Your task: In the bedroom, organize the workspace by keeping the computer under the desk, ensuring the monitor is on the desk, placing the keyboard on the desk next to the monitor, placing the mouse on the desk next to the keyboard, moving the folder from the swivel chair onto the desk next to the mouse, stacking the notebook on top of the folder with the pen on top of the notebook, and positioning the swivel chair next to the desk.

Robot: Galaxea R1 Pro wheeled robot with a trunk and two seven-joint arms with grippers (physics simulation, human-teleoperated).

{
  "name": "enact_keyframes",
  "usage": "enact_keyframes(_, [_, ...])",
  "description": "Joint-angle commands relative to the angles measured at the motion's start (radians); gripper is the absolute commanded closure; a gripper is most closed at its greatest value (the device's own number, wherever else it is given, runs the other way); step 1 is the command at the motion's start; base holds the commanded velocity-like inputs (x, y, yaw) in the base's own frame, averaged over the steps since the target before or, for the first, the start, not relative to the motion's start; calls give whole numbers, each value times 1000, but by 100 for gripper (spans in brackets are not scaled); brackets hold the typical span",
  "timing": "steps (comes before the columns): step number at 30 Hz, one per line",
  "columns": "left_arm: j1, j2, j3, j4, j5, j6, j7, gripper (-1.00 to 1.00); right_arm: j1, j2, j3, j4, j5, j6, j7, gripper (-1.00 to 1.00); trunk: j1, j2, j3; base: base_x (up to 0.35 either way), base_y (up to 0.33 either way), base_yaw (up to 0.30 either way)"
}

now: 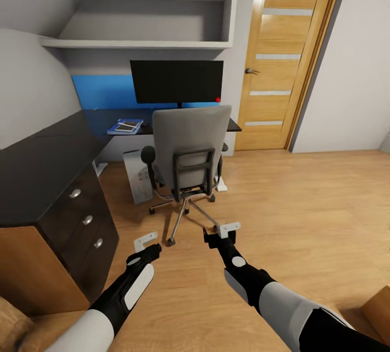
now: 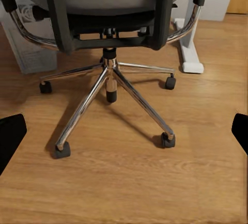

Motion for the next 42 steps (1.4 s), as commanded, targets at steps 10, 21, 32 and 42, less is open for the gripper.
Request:
enact_keyframes(10, [-1, 2, -2, 18, 5, 10, -1, -100, -1, -32, 6, 0, -12, -3, -12, -100, -39, 70, 31, -232, 0, 0])
enact_keyframes(21, [5, 6, -6, 352, -4, -47, -105, -100, 174, -124, 7, 30, -115, -140, -15, -100, -81, 147, 65, -13, 0, 0])
enact_keyframes(32, [33, -14, -14, 706, -4, -412, -276, -100, 389, -130, 7, 134, -121, -390, -16, -100, -124, 224, 99, 0, 0, 0])
enact_keyframes(42, [121, -15, -15, 715, -26, -435, -276, -100, 488, -129, 8, 146, -121, -488, -15, -100, -162, 294, 131, 0, 0, 0])
